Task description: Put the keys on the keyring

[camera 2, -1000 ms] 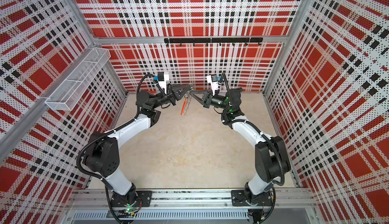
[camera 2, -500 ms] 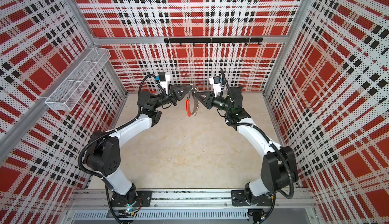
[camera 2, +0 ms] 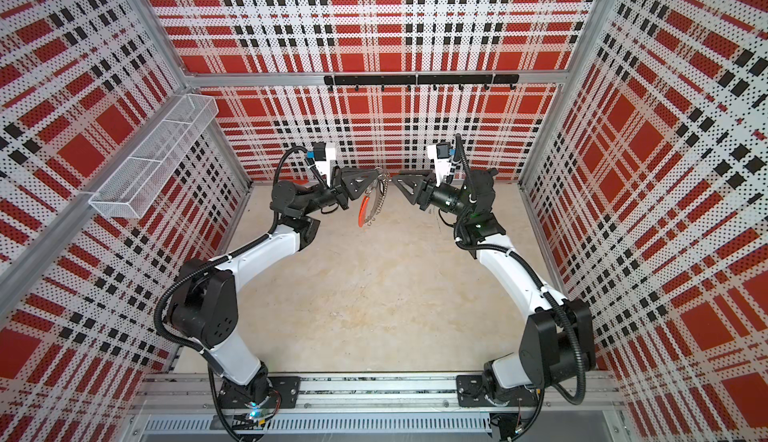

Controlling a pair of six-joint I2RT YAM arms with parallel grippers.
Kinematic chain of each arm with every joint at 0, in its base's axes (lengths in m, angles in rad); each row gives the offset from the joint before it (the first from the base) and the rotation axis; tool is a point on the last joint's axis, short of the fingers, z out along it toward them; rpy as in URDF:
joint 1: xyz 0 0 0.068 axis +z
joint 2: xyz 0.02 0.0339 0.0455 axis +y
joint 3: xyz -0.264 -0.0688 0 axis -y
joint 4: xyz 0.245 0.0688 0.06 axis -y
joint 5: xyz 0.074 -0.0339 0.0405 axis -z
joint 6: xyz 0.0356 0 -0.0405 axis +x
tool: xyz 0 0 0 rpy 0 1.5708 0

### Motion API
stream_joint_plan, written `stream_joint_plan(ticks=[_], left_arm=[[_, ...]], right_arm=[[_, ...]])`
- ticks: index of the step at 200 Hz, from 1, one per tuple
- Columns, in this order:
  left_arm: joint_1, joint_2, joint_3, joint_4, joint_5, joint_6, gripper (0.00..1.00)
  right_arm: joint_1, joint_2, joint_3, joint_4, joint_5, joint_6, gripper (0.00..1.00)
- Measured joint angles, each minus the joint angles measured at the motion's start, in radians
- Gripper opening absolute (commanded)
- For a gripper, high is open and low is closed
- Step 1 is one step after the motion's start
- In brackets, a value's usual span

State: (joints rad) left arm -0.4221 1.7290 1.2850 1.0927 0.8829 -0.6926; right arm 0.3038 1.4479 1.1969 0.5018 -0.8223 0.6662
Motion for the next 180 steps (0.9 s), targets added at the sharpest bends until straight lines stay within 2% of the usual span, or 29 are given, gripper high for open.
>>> stream_joint_plan(ticks=[15, 64, 76, 91, 107, 140, 180], left_arm=[[0.000, 0.000, 0.000, 0.000, 0.000, -0.002, 0.00], [0.000, 0.002, 0.000, 0.008, 0.002, -0.013, 0.00], [0.000, 0.002, 0.000, 0.013, 0.002, -0.016, 0.00], [0.000, 0.002, 0.000, 0.020, 0.002, -0.018, 0.00], [0.000, 0.003, 0.000, 0.026, 0.002, -0.021, 0.00], [0.000, 0.008, 0.000, 0.057, 0.001, -0.027, 0.00], [0.002, 0.008, -0.015, 0.134, 0.003, -0.029, 0.00]], right_arm=[[0.010, 0.010, 0.000, 0.045, -0.014, 0.024, 0.45], [0.043, 0.056, 0.000, 0.124, -0.039, 0.081, 0.35], [0.046, 0.063, 0.000, 0.137, -0.045, 0.092, 0.30], [0.049, 0.069, 0.000, 0.157, -0.051, 0.103, 0.18], [0.050, 0.074, 0.000, 0.179, -0.058, 0.123, 0.11], [0.048, 0.079, 0.000, 0.211, -0.066, 0.163, 0.07], [0.050, 0.136, 0.051, 0.255, -0.150, 0.253, 0.05]])
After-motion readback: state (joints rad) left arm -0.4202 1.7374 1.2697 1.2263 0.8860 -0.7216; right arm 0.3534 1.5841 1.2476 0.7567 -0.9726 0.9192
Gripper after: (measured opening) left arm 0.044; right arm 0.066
